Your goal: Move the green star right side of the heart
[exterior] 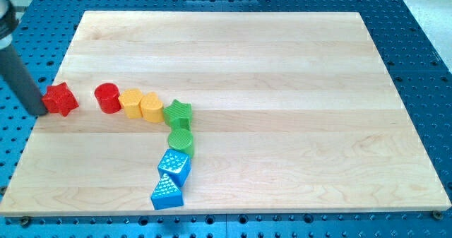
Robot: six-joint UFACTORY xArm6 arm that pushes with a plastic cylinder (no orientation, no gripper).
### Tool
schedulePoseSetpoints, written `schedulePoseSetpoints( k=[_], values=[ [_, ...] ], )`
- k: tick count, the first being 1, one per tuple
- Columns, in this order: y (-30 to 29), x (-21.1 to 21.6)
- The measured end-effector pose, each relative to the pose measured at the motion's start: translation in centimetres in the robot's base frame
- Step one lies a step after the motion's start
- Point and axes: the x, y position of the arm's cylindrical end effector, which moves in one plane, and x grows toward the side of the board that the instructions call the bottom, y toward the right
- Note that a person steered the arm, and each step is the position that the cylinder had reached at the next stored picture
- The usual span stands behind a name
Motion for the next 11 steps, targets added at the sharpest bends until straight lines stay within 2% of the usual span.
schedulePoseSetpoints(
  k=[1,3,4,5,6,7,10,11],
  values=[
    [0.0,4.0],
    [9.9,3.6],
    [13.9,1.0],
    [17.4,0.8],
    [17.1,2.9],
    [21.4,2.4],
    [26.3,1.8],
    [23.6,3.0]
  ],
)
